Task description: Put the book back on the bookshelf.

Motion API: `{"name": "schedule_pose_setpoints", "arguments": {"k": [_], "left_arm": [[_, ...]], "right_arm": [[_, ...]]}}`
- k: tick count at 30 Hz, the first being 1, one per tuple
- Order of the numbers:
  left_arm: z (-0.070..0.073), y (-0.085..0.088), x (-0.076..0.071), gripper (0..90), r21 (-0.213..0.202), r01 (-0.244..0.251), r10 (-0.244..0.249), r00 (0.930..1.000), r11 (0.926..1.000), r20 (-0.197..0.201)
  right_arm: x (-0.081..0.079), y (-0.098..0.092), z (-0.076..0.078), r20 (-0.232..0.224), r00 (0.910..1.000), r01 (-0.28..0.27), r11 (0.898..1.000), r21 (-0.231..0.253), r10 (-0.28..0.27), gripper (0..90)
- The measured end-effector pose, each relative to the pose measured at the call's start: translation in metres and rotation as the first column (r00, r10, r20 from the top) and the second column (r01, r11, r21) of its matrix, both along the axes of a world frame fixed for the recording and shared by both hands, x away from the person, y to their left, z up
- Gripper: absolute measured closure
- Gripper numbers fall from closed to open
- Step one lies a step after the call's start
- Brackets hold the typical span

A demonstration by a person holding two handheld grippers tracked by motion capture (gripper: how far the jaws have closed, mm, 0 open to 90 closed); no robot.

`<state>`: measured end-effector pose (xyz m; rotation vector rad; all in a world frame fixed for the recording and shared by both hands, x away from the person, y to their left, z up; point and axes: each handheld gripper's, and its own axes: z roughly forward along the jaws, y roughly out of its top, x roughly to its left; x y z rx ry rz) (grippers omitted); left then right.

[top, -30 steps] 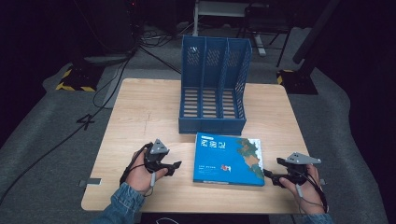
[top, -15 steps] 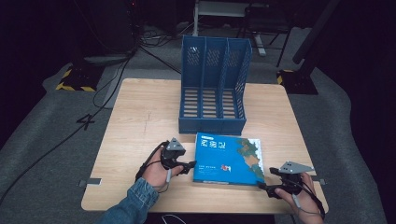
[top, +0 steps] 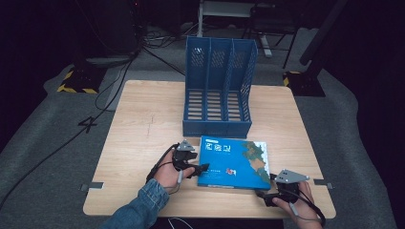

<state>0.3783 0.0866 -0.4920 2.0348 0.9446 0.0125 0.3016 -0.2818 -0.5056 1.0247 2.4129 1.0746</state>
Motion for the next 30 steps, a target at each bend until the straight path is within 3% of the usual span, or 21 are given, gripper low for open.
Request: {"name": "schedule_pose_setpoints", "arguments": {"k": [3, 12, 15, 18, 23, 26, 28, 30], "left_arm": [[-0.002, -0.002, 0.000, 29.2, -0.010, 0.012, -0.011, 0.9999, 0.9999, 0.006], [-0.003, -0.005, -0.003, 28.4, -0.019, -0.017, 0.017, 0.9997, 0.9997, 0.019], [0.002, -0.007, -0.007, 32.1, 0.029, -0.016, 0.014, 0.9961, 0.9994, 0.087], [0.004, -0.006, -0.009, 42.1, 0.039, -0.017, 0.012, 0.9928, 0.9991, 0.119], [0.009, -0.005, -0.012, 45.7, -0.007, 0.001, 0.000, 0.9899, 1.0000, 0.142], [0.013, -0.007, -0.014, 51.4, -0.097, 0.036, -0.022, 0.9899, 0.9946, 0.140], [0.014, -0.010, -0.016, 51.6, -0.085, 0.046, -0.032, 0.9862, 0.9953, 0.163], [0.014, -0.014, -0.018, 53.2, -0.026, 0.050, -0.043, 0.9768, 0.9984, 0.210]], "right_arm": [[0.000, 0.002, 0.000, 0.006, 1.0000, 0.000, 1.000, -0.015, 0.000, 14.2], [0.000, 0.004, 0.000, 0.007, 0.9999, 0.010, 1.000, -0.024, -0.010, 12.4], [0.000, 0.005, 0.000, 0.006, 0.9999, 0.014, 1.000, -0.022, -0.014, 11.9], [0.000, 0.005, 0.000, 0.005, 0.9999, 0.016, 1.000, -0.023, -0.015, 11.8], [0.001, 0.005, -0.001, 0.005, 0.9999, 0.016, 1.000, -0.022, -0.016, 11.5], [0.001, 0.005, -0.001, 0.005, 0.9998, 0.017, 1.000, -0.023, -0.017, 11.4], [0.001, 0.006, -0.001, 0.005, 0.9998, 0.018, 1.000, -0.023, -0.018, 11.3], [0.000, 0.006, -0.001, 0.005, 0.9998, 0.021, 1.000, -0.023, -0.021, 11.0]]}}
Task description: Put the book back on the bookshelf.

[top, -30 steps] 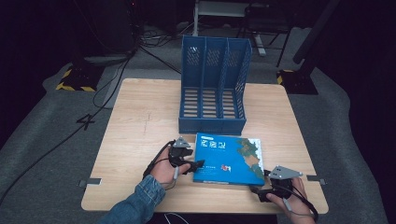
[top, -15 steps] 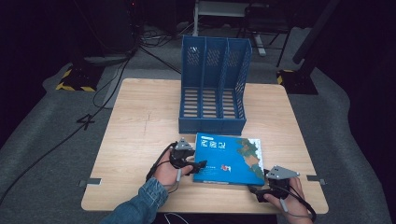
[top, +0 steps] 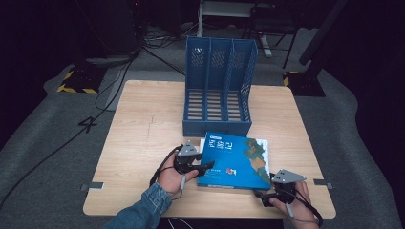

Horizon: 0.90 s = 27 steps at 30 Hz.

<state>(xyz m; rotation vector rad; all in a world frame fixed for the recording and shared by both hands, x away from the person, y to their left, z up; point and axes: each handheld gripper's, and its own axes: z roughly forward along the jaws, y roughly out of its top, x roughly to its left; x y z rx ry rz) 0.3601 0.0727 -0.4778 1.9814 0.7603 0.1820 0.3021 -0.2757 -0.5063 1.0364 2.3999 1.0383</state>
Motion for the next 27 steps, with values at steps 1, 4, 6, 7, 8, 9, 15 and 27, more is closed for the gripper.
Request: {"name": "schedule_pose_setpoints", "arguments": {"k": [1, 4, 6, 7, 8, 9, 15, 27], "left_arm": [[0.001, 0.002, 0.001, 67.5, 0.012, -0.017, 0.017, 0.9997, 0.9998, 0.020], [0.002, 0.006, 0.003, 78.2, -0.027, -0.027, 0.026, 0.9994, 0.9993, -0.021], [0.005, 0.008, 0.004, 81.2, -0.054, -0.016, 0.014, 0.9987, 0.9984, -0.050], [0.007, 0.008, 0.004, 82.4, -0.051, -0.014, 0.011, 0.9988, 0.9986, -0.048], [0.009, 0.008, 0.003, 83.1, -0.047, -0.005, 0.002, 0.9988, 0.9989, -0.050], [0.011, 0.008, 0.003, 83.7, -0.045, -0.003, 0.000, 0.9986, 0.9990, -0.053], [0.024, 0.007, 0.000, 84.9, -0.025, 0.029, -0.030, 0.9973, 0.9993, -0.066], [0.049, 0.000, -0.003, 85.3, -0.003, 0.052, -0.052, 0.9960, 0.9986, -0.073]], "right_arm": [[0.000, 0.000, 0.000, 0.000, 1.0000, 0.000, 1.000, 0.000, 0.000, 11.0], [0.000, 0.000, 0.000, 0.000, 1.0000, -0.001, 1.000, 0.000, 0.001, 11.0], [0.000, 0.000, 0.000, 0.001, 1.0000, -0.002, 1.000, -0.001, 0.002, 11.1], [-0.001, 0.000, 0.000, 0.004, 1.0000, 0.000, 1.000, -0.004, 0.000, 11.2], [-0.002, 0.000, 0.000, 0.009, 1.0000, 0.000, 1.000, -0.006, 0.000, 11.3], [-0.003, 0.001, 0.001, 0.018, 0.9998, 0.000, 1.000, -0.014, 0.000, 12.0], [-0.013, -0.007, 0.013, 0.050, 0.9987, -0.004, 0.999, -0.043, 0.006, 27.0], [-0.021, 0.029, 0.020, 0.221, 0.9739, -0.032, 0.995, -0.095, 0.052, 28.6]]}}
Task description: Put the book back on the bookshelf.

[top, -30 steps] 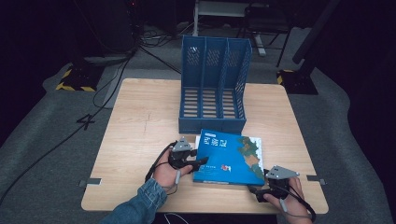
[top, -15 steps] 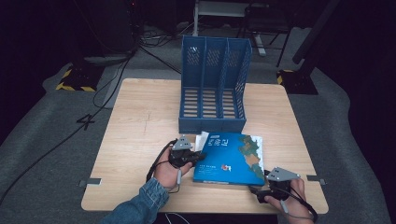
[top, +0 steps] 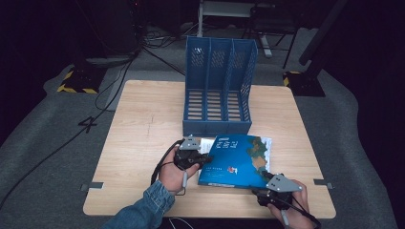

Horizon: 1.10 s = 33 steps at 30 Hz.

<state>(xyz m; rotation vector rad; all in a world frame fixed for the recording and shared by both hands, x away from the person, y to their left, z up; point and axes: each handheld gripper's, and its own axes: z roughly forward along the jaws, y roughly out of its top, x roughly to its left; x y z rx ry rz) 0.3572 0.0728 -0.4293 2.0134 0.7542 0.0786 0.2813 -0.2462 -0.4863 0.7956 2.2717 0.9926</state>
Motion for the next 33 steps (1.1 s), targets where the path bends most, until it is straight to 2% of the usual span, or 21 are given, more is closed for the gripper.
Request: {"name": "schedule_pose_setpoints", "arguments": {"k": [3, 5, 6, 8, 9, 11, 15, 20, 23, 24, 25, 33], "left_arm": [[0.010, -0.004, -0.001, 85.4, 0.015, 0.009, -0.009, 0.9998, 0.9998, 0.020], [0.014, -0.006, -0.001, 85.4, 0.019, 0.013, -0.013, 0.9997, 0.9997, 0.020], [0.017, -0.007, 0.000, 85.4, 0.024, 0.014, -0.014, 0.9996, 0.9996, 0.026], [0.023, -0.010, 0.000, 85.4, 0.026, 0.010, -0.011, 0.9995, 0.9996, 0.028], [0.026, -0.011, 0.000, 85.4, 0.029, 0.012, -0.013, 0.9994, 0.9995, 0.033], [0.031, -0.014, 0.000, 85.4, 0.024, 0.019, -0.020, 0.9989, 0.9995, 0.042], [0.041, -0.023, -0.001, 85.5, 0.049, 0.037, -0.040, 0.9979, 0.9981, 0.051], [0.043, -0.027, 0.000, 85.5, 0.055, 0.045, -0.047, 0.9982, 0.9975, 0.038], [0.043, -0.028, 0.002, 85.5, 0.056, 0.047, -0.049, 0.9982, 0.9973, 0.034], [0.044, -0.030, 0.003, 85.5, 0.060, 0.052, -0.054, 0.9980, 0.9969, 0.033], [0.045, -0.030, 0.004, 85.5, 0.061, 0.056, -0.058, 0.9977, 0.9965, 0.034], [0.043, -0.035, 0.012, 85.4, 0.042, 0.074, -0.074, 0.9971, 0.9964, 0.014]], "right_arm": [[0.001, 0.013, -0.003, 0.074, 0.9950, -0.064, 0.997, -0.052, 0.068, 27.9], [0.001, 0.015, -0.003, 0.082, 0.9937, -0.072, 0.996, -0.057, 0.076, 27.2], [0.002, 0.020, -0.005, 0.121, 0.9883, -0.084, 0.994, -0.067, 0.092, 24.4], [0.002, 0.021, -0.006, 0.129, 0.9871, -0.087, 0.994, -0.072, 0.096, 23.2], [0.002, 0.026, -0.007, 0.159, 0.9822, -0.088, 0.993, -0.084, 0.101, 19.1], [0.003, 0.027, -0.008, 0.167, 0.9808, -0.086, 0.992, -0.092, 0.101, 17.7], [0.007, 0.036, -0.013, 0.233, 0.9663, -0.076, 0.986, -0.148, 0.109, 12.3], [0.013, 0.043, -0.016, 0.255, 0.9622, -0.058, 0.987, -0.152, 0.096, 8.6], [0.015, 0.047, -0.018, 0.270, 0.9576, -0.055, 0.983, -0.173, 0.101, 3.7], [0.019, 0.053, -0.023, 0.286, 0.9519, -0.050, 0.977, -0.207, 0.109, 0.0], [0.020, 0.055, -0.025, 0.300, 0.9480, -0.038, 0.975, -0.218, 0.105, 0.0], [0.032, 0.059, -0.025, 0.306, 0.9509, 0.024, 0.976, -0.217, 0.045, 0.0]]}}
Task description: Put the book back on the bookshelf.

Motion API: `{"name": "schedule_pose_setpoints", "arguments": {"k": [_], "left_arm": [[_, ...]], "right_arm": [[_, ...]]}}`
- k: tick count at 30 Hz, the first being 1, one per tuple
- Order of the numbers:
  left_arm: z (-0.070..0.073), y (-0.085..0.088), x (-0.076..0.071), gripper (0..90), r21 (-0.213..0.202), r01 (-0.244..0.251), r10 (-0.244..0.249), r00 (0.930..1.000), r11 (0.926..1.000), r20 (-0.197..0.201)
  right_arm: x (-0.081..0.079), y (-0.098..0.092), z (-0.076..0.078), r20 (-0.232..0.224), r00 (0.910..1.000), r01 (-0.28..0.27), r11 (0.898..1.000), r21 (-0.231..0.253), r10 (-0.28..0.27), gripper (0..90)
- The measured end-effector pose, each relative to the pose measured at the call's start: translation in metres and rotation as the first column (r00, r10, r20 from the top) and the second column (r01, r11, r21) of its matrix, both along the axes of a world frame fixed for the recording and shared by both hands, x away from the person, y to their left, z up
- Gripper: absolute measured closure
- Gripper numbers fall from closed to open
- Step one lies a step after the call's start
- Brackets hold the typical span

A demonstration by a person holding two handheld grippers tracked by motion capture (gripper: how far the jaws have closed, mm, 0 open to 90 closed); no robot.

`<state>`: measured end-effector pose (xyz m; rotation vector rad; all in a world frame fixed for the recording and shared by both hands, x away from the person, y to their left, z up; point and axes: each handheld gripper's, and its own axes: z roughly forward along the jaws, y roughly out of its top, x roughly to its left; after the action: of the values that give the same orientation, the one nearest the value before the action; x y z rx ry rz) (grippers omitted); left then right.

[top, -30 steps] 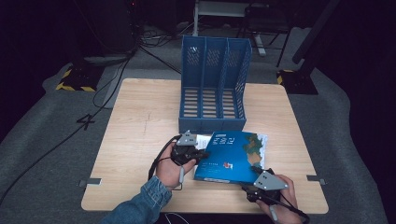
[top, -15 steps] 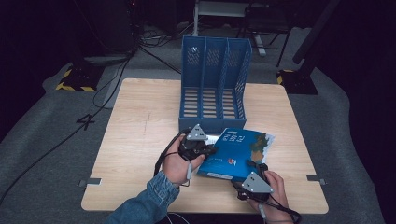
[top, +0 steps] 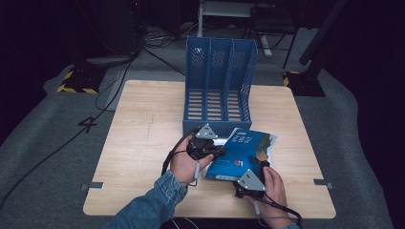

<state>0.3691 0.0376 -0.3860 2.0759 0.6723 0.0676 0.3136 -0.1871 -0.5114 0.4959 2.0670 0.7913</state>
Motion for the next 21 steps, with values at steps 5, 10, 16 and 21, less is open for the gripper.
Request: {"name": "schedule_pose_setpoints", "arguments": {"k": [5, 10, 16, 21], "left_arm": [[-0.004, 0.000, 0.005, 85.2, -0.005, -0.005, 0.005, 0.9998, 1.0000, -0.017], [-0.007, 0.002, 0.007, 85.1, 0.001, -0.013, 0.013, 0.9993, 0.9999, -0.035], [-0.009, 0.003, 0.007, 85.1, 0.001, -0.027, 0.027, 0.9992, 0.9996, -0.029], [-0.010, 0.003, 0.007, 85.1, 0.009, -0.029, 0.030, 0.9993, 0.9995, -0.023]], "right_arm": [[0.007, 0.002, -0.003, 0.011, 0.9992, 0.037, 0.999, 0.030, -0.037, 0.0], [0.012, 0.004, -0.003, 0.021, 0.9992, 0.034, 0.999, 0.025, -0.035, 0.0], [0.015, 0.007, -0.004, 0.049, 0.9987, 0.015, 1.000, 0.010, -0.015, 0.1], [0.015, 0.008, -0.005, 0.072, 0.9974, -0.004, 1.000, -0.001, 0.004, 0.4]]}}
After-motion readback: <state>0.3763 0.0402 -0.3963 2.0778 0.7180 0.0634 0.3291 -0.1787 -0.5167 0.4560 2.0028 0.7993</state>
